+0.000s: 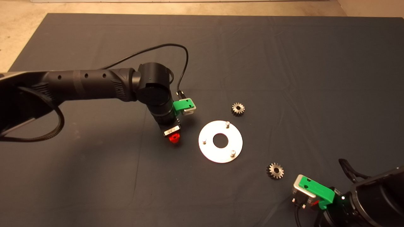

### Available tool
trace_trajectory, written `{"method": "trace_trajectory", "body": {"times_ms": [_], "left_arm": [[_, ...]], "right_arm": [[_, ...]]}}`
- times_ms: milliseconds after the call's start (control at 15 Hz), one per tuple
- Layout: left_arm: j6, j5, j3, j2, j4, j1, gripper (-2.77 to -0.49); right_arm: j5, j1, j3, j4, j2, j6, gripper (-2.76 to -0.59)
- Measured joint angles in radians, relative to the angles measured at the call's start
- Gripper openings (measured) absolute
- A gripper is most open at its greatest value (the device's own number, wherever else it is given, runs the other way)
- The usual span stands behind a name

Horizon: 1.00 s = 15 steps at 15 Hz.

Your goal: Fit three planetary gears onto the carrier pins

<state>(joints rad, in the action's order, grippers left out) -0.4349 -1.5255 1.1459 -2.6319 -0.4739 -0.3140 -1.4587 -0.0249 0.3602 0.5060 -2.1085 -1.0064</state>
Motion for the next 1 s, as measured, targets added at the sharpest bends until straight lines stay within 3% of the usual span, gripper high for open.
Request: {"method": "trace_trajectory", "body": {"times_ms": [200, 267, 533, 800, 1000], "left_arm": [[0.000, 0.000, 0.015, 0.001, 0.007, -0.006, -0.51], [0.000, 0.012, 0.015, 0.006, 0.008, -0.006, -0.51], [-0.023, 0.113, 0.015, 0.038, 0.013, -0.006, -0.52], [-0.029, 0.124, 0.015, 0.046, 0.015, -0.005, -0.60], [-0.031, 0.149, 0.015, 0.045, 0.015, -0.005, -0.74]], "right_arm": [[0.000, 0.000, 0.000, 0.000, 0.000, 0.000, -1.18], [0.000, 0.000, 0.000, 0.000, -0.001, 0.000, -1.18], [0.002, 0.000, 0.000, 0.000, -0.023, 0.000, -1.18], [0.000, 0.000, 0.000, 0.000, -0.023, 0.000, -1.18], [0.000, 0.000, 0.000, 0.000, -0.022, 0.000, -1.18]]}}
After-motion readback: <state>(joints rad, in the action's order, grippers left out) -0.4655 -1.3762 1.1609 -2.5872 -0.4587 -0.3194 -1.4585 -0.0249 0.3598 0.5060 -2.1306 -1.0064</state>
